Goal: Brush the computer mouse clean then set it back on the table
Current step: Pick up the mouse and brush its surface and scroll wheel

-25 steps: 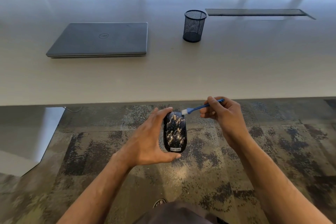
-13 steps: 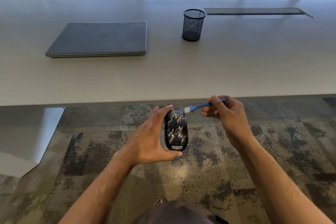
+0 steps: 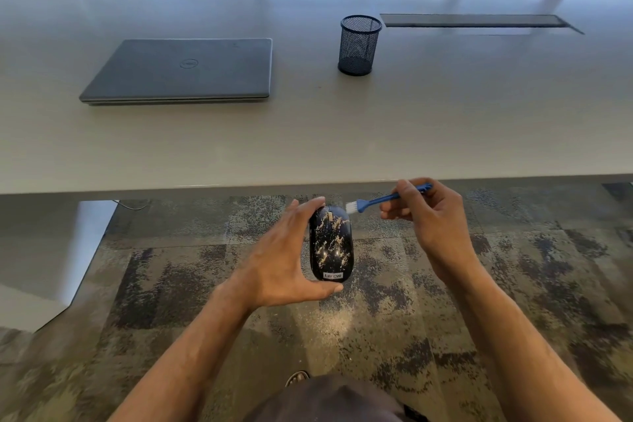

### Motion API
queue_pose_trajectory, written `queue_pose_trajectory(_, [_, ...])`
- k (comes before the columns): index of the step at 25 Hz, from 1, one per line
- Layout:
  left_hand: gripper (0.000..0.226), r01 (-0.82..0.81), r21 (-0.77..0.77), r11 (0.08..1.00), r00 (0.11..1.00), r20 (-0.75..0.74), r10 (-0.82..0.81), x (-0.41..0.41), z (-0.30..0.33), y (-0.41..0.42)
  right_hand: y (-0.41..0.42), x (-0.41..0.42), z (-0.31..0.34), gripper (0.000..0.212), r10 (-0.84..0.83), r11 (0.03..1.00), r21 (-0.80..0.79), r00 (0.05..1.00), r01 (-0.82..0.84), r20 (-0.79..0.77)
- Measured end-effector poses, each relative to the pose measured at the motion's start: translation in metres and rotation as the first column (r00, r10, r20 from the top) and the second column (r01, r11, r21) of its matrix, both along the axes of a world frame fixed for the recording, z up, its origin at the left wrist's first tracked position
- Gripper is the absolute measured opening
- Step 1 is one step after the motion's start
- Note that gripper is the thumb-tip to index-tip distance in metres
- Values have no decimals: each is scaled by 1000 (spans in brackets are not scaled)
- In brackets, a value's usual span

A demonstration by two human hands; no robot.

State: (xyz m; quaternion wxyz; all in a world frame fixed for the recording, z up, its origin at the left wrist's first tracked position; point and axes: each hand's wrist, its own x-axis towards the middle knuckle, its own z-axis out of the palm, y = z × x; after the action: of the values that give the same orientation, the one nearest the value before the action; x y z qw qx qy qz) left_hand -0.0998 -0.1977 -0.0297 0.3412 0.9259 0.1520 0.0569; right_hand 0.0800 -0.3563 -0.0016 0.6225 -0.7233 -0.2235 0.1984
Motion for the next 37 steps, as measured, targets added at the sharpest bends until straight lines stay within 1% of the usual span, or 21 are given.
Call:
queue_pose_trajectory(3, [116, 6, -4, 1000, 1000, 14, -6, 1, 0, -2, 2, -5, -1, 16, 54, 998, -19, 998, -53, 30])
queue_pose_trajectory(6, [118, -7, -2, 1000, 1000, 10, 7, 0, -1, -2, -6, -1, -2, 16, -4, 999, -54, 999, 6, 45])
queue_pose_trajectory(8, [119, -11, 6, 1000, 1000, 10, 11, 0, -2, -2, -10, 2, -1, 17, -34, 999, -37, 999, 36, 42])
queue_pose_trajectory(11, [118, -1, -2, 1000, 1000, 7, 1, 1, -2, -4, -3, -4, 1, 16, 30, 1000, 6, 999, -31, 20])
queue_pose_trajectory(14, [117, -4, -8, 1000, 1000, 8, 4, 3, -2, -5, 1, -8, -1, 14, 71, 997, -35, 997, -71, 23])
queue_pose_trajectory(16, [117, -6, -4, 1000, 1000, 12, 6, 2, -2, -4, -3, -4, -1, 14, 35, 998, -60, 999, -33, 29])
queue_pose_trajectory(18, [118, 5, 5, 1000, 1000, 21, -5, 2, -3, -4, -8, 1, 0, 15, -8, 999, -41, 999, 10, 35])
queue_pose_trajectory(21, [118, -5, -5, 1000, 1000, 31, 5, 3, -3, -3, -2, -4, 1, 15, 46, 999, -5, 999, -46, 3])
queue_pose_trajectory(23, [117, -3, -5, 1000, 1000, 23, 3, 4, -3, -3, 1, -8, 0, 15, 81, 997, -19, 997, -81, 0])
queue_pose_trajectory(25, [117, 4, -7, 1000, 999, 32, -4, 3, -3, -2, 0, -6, -2, 15, 50, 998, -36, 999, -50, 0])
queue_pose_trajectory(28, [118, 5, -11, 1000, 998, 58, -4, 1, -3, 2, -5, 1, 0, 16, -10, 1000, -11, 1000, 10, -8])
queue_pose_trajectory(31, [119, 5, -12, 1000, 998, 56, -4, 2, -4, 4, 3, -4, 2, 15, 46, 999, 16, 999, -46, -22])
queue_pose_trajectory(33, [119, 3, -4, 1000, 998, 57, -3, 3, -3, 6, 8, -11, -1, 15, 86, 996, -4, 996, -86, 6])
queue_pose_trajectory(37, [119, 6, 13, 1000, 997, 79, -7, 2, -2, 10, 4, -6, -4, 15, 28, 999, -35, 999, -27, 24])
